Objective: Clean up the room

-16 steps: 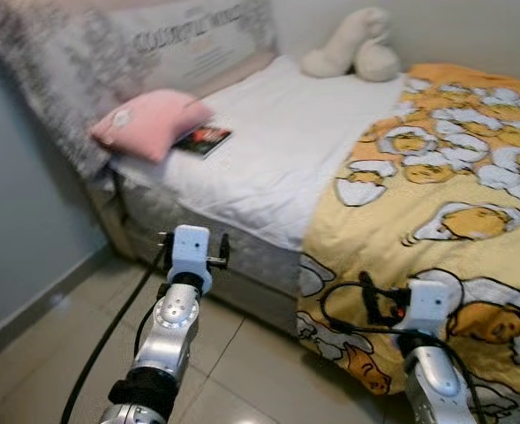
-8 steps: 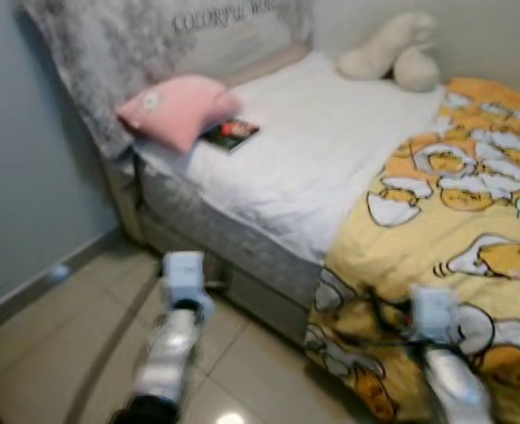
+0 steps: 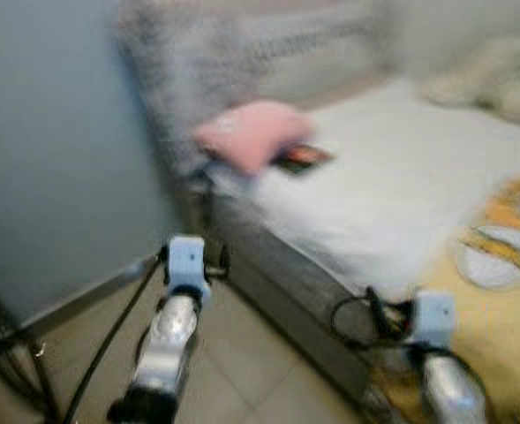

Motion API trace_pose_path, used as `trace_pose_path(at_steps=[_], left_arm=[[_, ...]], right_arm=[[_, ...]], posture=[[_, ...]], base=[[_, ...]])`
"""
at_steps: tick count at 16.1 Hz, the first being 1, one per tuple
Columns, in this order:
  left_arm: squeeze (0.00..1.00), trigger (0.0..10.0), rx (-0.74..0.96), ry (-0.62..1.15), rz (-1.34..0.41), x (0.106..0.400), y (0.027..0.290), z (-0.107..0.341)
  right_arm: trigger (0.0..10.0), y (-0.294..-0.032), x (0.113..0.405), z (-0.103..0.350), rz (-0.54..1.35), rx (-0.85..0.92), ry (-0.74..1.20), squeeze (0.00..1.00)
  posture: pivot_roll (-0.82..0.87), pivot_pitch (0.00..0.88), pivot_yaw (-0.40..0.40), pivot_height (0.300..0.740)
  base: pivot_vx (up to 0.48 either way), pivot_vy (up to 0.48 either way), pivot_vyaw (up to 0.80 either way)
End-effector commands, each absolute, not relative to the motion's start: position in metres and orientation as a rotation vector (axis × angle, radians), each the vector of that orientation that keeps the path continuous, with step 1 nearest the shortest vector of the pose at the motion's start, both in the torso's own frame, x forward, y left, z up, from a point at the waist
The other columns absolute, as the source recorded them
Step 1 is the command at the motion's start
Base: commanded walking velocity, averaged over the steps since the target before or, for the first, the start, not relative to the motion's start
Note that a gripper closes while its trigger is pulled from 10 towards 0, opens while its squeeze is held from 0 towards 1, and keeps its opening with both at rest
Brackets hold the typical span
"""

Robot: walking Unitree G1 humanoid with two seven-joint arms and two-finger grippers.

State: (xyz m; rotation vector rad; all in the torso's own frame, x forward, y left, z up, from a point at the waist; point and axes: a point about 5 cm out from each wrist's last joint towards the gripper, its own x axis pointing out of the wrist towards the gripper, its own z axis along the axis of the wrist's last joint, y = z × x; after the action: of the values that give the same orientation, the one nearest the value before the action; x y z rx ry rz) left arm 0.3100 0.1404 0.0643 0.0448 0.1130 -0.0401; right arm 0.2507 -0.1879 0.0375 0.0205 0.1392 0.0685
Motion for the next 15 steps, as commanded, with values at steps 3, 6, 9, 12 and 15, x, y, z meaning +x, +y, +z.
trace_pose_path(at_steps=[3,6,9,12,15], left_arm=[[0.00,10.0,0.071,0.106,-0.070,0.317,0.129,0.070],[0.00,10.0,0.105,0.098,-0.075,0.319,0.129,0.072],[0.00,10.0,0.108,0.069,-0.098,0.328,0.127,0.080],[0.00,10.0,0.135,0.128,-0.050,0.321,0.143,0.066],[0.00,10.0,0.145,0.141,-0.060,0.307,0.151,0.057]], right_arm=[[10.0,-0.199,0.252,0.039,0.037,0.013,0.136,1.00],[10.0,-0.200,0.253,0.040,0.032,0.012,0.132,1.00],[10.0,-0.191,0.265,0.043,0.036,0.037,0.107,1.00],[10.0,-0.188,0.265,0.044,0.041,0.046,0.097,1.00],[10.0,-0.194,0.254,0.036,0.035,0.037,0.123,1.00]], posture=[[-0.01,0.000,0.036,0.740],[-0.01,0.000,0.042,0.740],[0.01,0.000,0.063,0.740],[0.01,0.000,0.055,0.740],[0.03,0.000,0.044,0.740]], base=[[0.000,0.000,0.59],[0.000,0.000,0.58],[0.000,0.000,0.58],[0.000,0.000,0.58],[0.000,0.000,0.58]])
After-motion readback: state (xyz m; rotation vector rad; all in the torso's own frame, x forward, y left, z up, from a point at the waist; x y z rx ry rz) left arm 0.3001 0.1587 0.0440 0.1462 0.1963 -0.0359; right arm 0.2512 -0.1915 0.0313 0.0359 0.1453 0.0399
